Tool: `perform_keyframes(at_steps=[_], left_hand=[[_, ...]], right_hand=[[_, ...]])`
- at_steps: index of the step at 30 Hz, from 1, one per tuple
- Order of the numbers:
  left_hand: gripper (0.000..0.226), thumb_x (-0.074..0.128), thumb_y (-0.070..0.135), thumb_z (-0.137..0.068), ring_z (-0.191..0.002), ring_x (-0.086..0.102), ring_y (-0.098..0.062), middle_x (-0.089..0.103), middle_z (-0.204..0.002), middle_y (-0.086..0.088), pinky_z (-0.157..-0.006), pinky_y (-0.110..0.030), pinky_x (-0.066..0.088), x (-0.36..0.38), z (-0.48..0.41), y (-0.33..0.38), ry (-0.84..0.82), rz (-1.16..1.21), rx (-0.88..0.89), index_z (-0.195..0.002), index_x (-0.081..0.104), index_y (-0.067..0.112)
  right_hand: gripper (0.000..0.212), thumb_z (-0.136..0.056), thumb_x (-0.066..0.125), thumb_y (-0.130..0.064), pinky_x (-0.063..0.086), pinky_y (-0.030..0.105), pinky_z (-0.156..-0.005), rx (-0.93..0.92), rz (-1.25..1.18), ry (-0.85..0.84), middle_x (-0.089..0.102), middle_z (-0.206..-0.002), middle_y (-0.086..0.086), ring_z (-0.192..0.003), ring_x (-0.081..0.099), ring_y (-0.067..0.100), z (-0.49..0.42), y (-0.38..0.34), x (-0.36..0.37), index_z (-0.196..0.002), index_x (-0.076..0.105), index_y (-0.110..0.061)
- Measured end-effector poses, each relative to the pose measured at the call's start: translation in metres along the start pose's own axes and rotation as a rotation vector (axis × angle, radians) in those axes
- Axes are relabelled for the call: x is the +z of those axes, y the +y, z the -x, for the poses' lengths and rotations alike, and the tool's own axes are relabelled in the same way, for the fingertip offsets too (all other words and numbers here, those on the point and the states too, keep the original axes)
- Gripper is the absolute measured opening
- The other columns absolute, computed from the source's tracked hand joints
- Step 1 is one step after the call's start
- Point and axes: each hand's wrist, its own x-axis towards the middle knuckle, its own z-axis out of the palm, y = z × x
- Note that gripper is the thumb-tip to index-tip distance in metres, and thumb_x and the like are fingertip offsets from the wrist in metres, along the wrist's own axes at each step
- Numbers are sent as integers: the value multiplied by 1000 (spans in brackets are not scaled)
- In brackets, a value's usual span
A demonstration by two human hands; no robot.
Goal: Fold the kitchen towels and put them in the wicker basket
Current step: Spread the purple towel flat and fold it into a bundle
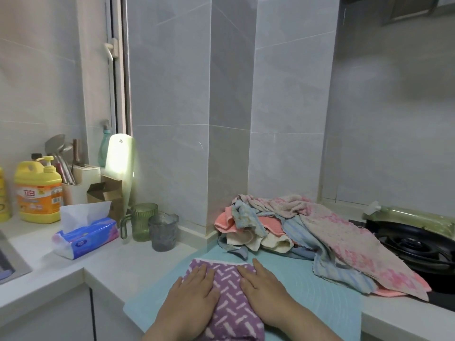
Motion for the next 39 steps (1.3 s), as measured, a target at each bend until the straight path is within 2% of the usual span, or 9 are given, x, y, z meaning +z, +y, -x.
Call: perform_keyframes(at_steps=[2,6,9,12,16,22,27,31,39], left_hand=[[58,14,45,-103,-149,-6,-6,-8,-163,9,-122,-35,-1,1,-1,-2,6,8,3,-156,0,27],[59,14,45,-103,-150,-4,-9,-6,-164,6,-123,-36,1,2,-2,-2,5,-32,0,-157,0,23],[60,13,46,-103,-150,-4,-10,-6,-164,5,-123,-36,1,2,0,0,11,-40,5,-157,0,23],[61,13,46,-103,-150,-3,-10,-5,-164,4,-123,-36,1,1,3,1,27,-46,5,-157,1,22],[60,14,45,-103,-150,-3,-11,-5,-164,4,-123,-36,1,0,6,2,26,-6,10,-157,1,21],[42,32,38,-103,-127,43,-10,43,-147,6,-108,-27,33,-6,24,1,315,479,-38,-143,39,27],[56,66,34,-86,-117,50,-8,47,-119,19,-95,-25,40,-41,43,-1,468,680,22,-134,35,34],[67,75,30,-68,-100,63,-1,62,-115,22,-85,-28,54,-81,60,13,389,782,161,-126,47,46],[44,69,13,-63,-87,73,-21,76,-96,-7,-73,-28,53,-84,74,46,94,1199,253,-106,69,14]], right_hand=[[82,-80,-7,-74,6,43,-121,14,104,-42,-6,-165,3,-151,4,27,-2,2,-1,-154,8,-41],[57,-101,12,-55,6,46,-121,31,144,-71,-2,-165,7,-151,8,28,-10,2,0,-155,5,-39],[69,-96,24,-62,25,42,-115,144,122,100,26,-158,12,-142,28,31,0,-4,1,-154,18,-26],[64,-91,31,-68,43,35,-90,260,173,253,57,-122,5,-114,50,25,17,-13,-3,-120,57,-17],[35,-86,45,-57,42,28,-65,313,-197,129,59,-86,-5,-85,58,16,25,-23,-12,-78,54,-25],[22,-84,62,-29,54,39,-89,202,-628,189,62,-101,0,-92,63,16,32,-39,-19,-99,48,-21],[16,-88,57,-18,46,23,-71,-189,-417,297,59,-90,-10,-82,56,2,61,-62,-80,-91,47,-30],[30,-83,52,-11,43,22,-74,-375,-163,290,56,-90,-16,-81,52,0,97,-79,-131,-88,48,-40],[34,-88,61,-25,45,24,-97,-378,-110,353,60,-117,-22,-108,55,0,122,-72,-156,-118,60,-39]])
